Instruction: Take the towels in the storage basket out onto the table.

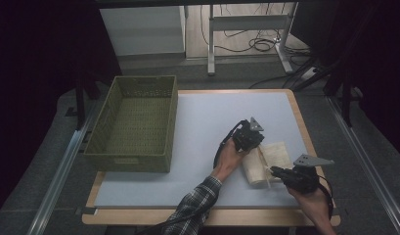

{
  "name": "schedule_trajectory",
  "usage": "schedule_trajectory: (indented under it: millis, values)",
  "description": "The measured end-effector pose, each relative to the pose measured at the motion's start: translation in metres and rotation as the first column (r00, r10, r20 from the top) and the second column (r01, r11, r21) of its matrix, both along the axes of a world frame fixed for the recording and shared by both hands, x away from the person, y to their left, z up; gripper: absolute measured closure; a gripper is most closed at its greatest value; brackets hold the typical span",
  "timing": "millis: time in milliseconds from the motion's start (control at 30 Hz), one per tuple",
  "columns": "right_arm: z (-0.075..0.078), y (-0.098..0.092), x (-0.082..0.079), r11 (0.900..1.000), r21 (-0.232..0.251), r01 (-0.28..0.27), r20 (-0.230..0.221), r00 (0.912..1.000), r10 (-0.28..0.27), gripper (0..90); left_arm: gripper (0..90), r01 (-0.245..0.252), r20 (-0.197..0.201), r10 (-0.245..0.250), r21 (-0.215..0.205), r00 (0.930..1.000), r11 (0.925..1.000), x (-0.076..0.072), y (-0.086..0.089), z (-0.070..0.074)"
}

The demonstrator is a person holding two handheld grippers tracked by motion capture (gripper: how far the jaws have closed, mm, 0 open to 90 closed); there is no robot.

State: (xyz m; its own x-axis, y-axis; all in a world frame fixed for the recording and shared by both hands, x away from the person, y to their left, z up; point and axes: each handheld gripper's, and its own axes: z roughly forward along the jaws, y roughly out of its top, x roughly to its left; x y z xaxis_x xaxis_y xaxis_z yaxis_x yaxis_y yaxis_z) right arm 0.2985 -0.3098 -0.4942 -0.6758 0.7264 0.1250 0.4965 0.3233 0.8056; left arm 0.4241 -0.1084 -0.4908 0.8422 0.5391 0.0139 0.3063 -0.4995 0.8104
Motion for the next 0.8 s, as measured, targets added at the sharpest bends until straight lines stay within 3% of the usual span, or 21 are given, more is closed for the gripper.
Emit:
schedule_trajectory:
  millis: [233,567,667,700,733,767,800]
  values:
    - [0.002,-0.021,-0.001,0.999,0.005,0.047,0.004,0.9989,-0.047,85.4,85.9,0.037,0.009,-0.038,0.017,0.9993,0.9992,0.007,-0.027,0.003]
    - [-0.001,-0.038,-0.001,0.996,-0.008,0.092,0.000,0.9958,-0.092,85.3,85.8,0.054,-0.003,-0.054,0.027,0.9985,0.9981,0.012,-0.052,-0.001]
    - [-0.009,-0.042,0.002,0.994,-0.017,0.106,-0.018,0.9942,-0.106,84.7,74.9,0.051,-0.013,-0.050,0.028,0.9987,0.9983,0.014,-0.055,-0.004]
    - [-0.011,-0.043,0.003,0.994,-0.018,0.111,-0.023,0.9935,-0.111,84.1,68.5,0.041,-0.015,-0.041,0.012,0.9990,0.9991,0.014,-0.056,-0.004]
    - [-0.011,-0.043,0.003,0.994,-0.018,0.111,-0.023,0.9935,-0.111,84.1,68.5,0.033,-0.018,-0.033,-0.001,0.9993,0.9994,0.014,-0.055,-0.004]
    - [-0.014,-0.045,0.004,0.993,-0.020,0.120,-0.028,0.9923,-0.120,81.9,58.5,0.019,-0.018,-0.019,-0.018,0.9996,0.9997,0.014,-0.053,-0.003]
    - [-0.014,-0.045,0.004,0.993,-0.020,0.120,-0.028,0.9923,-0.120,81.9,55.6,0.019,-0.018,-0.019,-0.018,0.9996,0.9997,0.014,-0.053,-0.003]
